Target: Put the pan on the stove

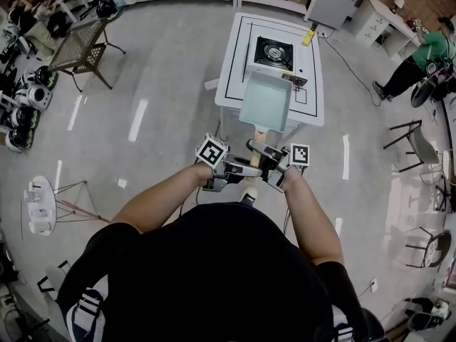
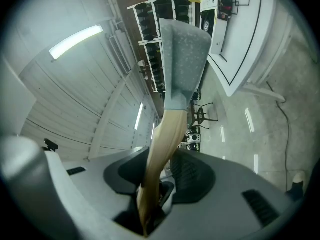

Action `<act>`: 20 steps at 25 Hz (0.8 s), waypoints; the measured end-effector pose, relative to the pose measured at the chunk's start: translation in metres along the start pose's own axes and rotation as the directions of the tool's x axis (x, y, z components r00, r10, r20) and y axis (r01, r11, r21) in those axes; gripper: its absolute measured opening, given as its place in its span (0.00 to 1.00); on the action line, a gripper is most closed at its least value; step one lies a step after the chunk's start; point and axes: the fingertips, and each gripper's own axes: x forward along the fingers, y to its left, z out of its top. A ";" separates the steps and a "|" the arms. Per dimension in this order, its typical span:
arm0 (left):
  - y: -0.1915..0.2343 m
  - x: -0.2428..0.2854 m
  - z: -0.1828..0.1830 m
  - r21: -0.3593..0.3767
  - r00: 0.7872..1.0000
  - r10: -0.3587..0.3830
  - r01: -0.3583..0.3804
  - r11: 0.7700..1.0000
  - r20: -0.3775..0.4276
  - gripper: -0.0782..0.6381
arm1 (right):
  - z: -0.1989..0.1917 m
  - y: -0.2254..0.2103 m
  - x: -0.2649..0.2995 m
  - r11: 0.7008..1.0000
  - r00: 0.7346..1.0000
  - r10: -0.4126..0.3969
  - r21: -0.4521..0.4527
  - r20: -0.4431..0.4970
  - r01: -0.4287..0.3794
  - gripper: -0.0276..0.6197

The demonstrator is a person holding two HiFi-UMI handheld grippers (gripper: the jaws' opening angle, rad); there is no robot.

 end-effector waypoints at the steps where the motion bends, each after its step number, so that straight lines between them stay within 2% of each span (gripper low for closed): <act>1: 0.004 0.001 0.004 -0.004 1.000 0.010 -0.010 1.000 -0.001 0.32 | 0.005 -0.002 -0.001 1.000 1.000 -0.005 -0.001 -0.002 0.005 0.25; 4: 0.017 -0.003 0.019 0.019 0.998 0.059 -0.059 0.998 -0.004 0.32 | 0.020 -0.006 0.001 1.000 1.000 0.000 0.015 -0.015 0.001 0.25; 7: 0.021 0.006 0.034 -0.015 0.999 0.035 -0.034 0.999 0.019 0.32 | 0.037 -0.009 -0.003 1.000 1.000 0.004 0.031 -0.022 -0.003 0.25; 14: 0.033 0.022 0.063 -0.024 0.998 0.040 -0.039 0.999 0.043 0.32 | 0.068 -0.010 -0.014 0.999 0.999 -0.003 0.040 -0.047 0.005 0.25; 18: 0.047 0.029 0.075 0.014 0.997 0.072 -0.072 0.997 0.037 0.32 | 0.083 -0.015 -0.021 0.999 0.998 0.010 0.035 -0.064 -0.008 0.25; 20: 0.053 0.036 0.086 0.002 0.996 0.072 -0.072 0.997 0.046 0.32 | 0.095 -0.014 -0.026 0.999 0.997 0.015 0.049 -0.070 -0.011 0.25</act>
